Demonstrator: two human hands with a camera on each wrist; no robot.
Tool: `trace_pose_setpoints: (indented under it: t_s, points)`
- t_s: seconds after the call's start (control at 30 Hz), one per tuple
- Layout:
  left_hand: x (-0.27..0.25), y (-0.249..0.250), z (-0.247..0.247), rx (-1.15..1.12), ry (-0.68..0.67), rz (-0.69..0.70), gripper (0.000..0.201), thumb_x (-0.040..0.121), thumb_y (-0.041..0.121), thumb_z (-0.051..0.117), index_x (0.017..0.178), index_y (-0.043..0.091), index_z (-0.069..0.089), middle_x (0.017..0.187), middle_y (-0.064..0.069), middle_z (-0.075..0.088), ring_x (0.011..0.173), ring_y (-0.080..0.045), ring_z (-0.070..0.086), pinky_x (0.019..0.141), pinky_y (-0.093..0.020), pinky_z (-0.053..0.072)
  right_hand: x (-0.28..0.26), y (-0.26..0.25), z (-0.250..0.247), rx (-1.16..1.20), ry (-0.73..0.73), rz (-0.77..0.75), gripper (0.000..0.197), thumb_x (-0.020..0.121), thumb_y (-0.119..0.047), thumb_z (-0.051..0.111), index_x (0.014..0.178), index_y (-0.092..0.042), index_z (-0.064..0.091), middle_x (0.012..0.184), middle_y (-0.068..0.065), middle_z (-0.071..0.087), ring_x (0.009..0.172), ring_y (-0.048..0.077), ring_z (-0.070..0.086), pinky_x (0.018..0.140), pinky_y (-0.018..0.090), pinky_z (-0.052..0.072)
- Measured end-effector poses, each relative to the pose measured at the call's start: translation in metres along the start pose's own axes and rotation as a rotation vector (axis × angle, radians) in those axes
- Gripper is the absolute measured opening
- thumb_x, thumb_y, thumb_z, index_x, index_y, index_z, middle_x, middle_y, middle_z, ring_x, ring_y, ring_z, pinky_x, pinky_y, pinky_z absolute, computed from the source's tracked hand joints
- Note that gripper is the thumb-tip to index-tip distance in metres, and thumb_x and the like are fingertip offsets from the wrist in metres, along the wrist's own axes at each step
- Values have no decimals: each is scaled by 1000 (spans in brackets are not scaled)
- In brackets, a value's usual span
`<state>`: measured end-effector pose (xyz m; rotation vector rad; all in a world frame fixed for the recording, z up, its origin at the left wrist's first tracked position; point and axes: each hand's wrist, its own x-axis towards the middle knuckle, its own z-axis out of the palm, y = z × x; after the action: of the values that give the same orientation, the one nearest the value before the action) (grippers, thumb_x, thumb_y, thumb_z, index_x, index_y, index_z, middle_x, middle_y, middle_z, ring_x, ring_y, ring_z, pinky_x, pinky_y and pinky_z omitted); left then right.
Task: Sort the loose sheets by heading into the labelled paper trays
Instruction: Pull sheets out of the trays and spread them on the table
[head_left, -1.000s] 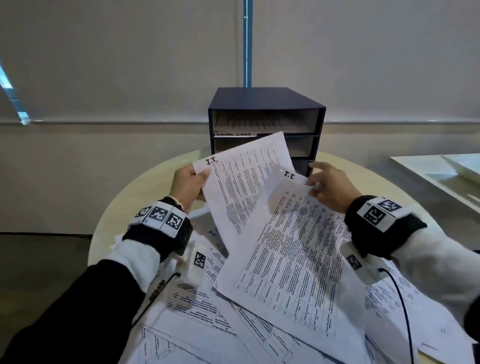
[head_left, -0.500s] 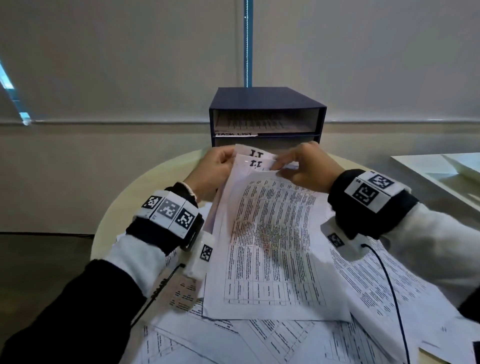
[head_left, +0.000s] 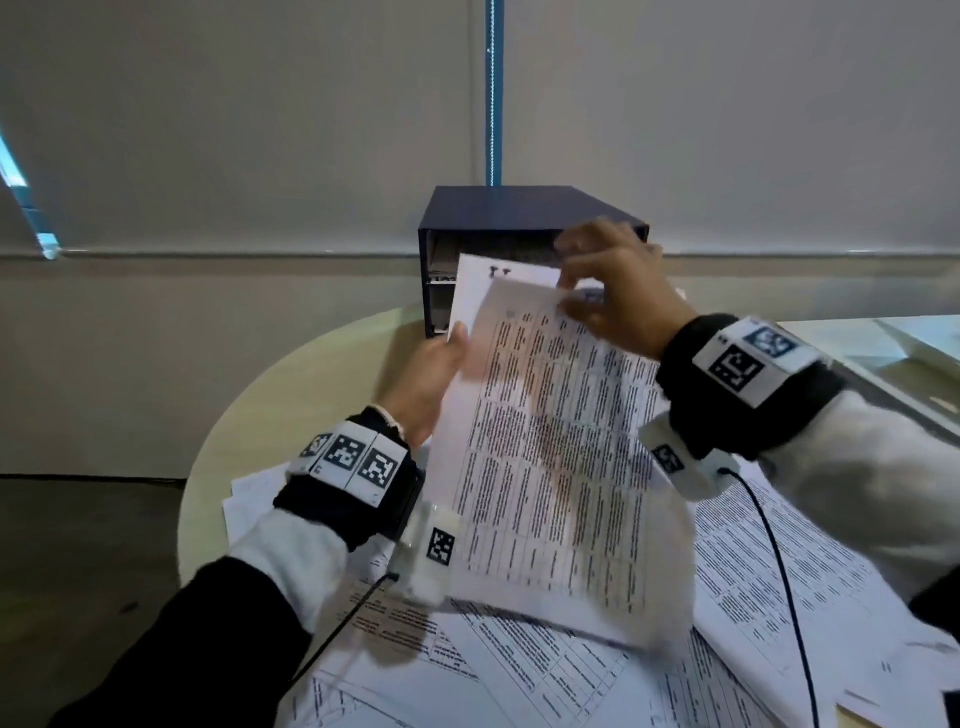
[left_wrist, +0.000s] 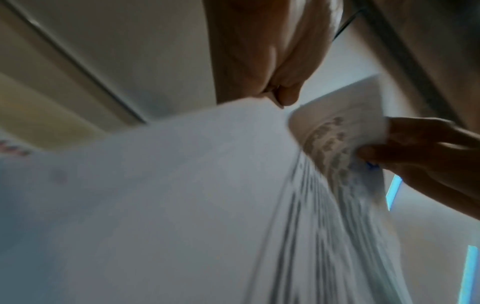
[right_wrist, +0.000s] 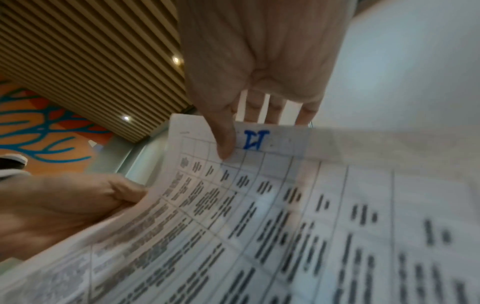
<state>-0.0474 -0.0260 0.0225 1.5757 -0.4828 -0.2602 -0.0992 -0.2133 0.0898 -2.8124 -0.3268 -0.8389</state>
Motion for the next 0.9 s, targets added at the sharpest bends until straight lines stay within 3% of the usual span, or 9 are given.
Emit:
trace_pose_setpoints:
  t_s: [0.03,0.1,0.2,0.27,0.33,0.43,0.5,0.63,0.9]
  points:
    - [-2,-7,-1,-23,9,-21,41,102,30,24,113,8,57,118,-19,61,107,-33,60,96,-47,48,-5,2,7,20,-38,-27,4,81,-12,66,80,-8,65,119,8,55,112,23,48,99,44,37]
    - [-5,-20,-5,-72,70,-73,39,102,25,27,124,4,53,123,-17,58,113,-31,56,100,-45,44,-18,4,17,113,-193,-85,10,83,-7,63,73,-5,60,90,5,62,84,18,55,80,28,46]
    - [-4,-42,-15,-46,201,-187,31,99,13,41,119,-6,55,117,-20,62,105,-31,61,97,-44,46,-36,1,31,166,-432,-93,19,84,-6,60,69,-14,54,66,-10,52,62,4,48,59,8,35]
    - [-3,-52,-19,-34,274,-249,22,95,10,49,107,-6,58,113,-22,64,104,-33,61,96,-49,47,-41,0,42,162,-454,-100,12,85,-9,61,73,-7,61,72,-3,58,67,11,54,63,20,43]
    - [-3,-57,-19,-39,305,-268,17,90,9,57,100,-4,59,106,-19,66,100,-32,62,94,-48,49,-40,-2,49,160,-412,-99,9,84,-15,65,87,-6,68,95,3,61,89,20,58,78,27,46]
    - [-5,-56,-15,-106,277,-213,19,81,7,67,98,0,63,95,-11,70,90,-23,66,83,-37,53,-33,-2,56,170,-338,-48,11,82,-16,67,90,-9,69,136,3,45,122,20,44,101,32,37]
    - [-6,-56,-13,-135,222,-170,28,70,15,73,93,1,67,85,-10,74,84,-23,68,79,-37,55,-27,-3,59,152,-278,-15,8,81,-15,68,88,-11,70,149,1,32,132,23,34,108,42,33]
    - [-4,-58,-12,-188,166,-130,32,80,20,66,99,-5,63,81,-14,72,70,-24,68,62,-33,58,-21,-5,66,131,-131,6,10,81,-14,67,89,-7,69,145,2,40,127,24,40,105,45,35]
    - [-6,-58,-11,-302,10,-172,44,84,39,50,96,-2,61,70,-10,69,56,-17,66,54,-26,56,-22,-6,80,177,24,15,10,76,-10,72,82,-2,69,119,10,58,113,29,47,94,44,37]
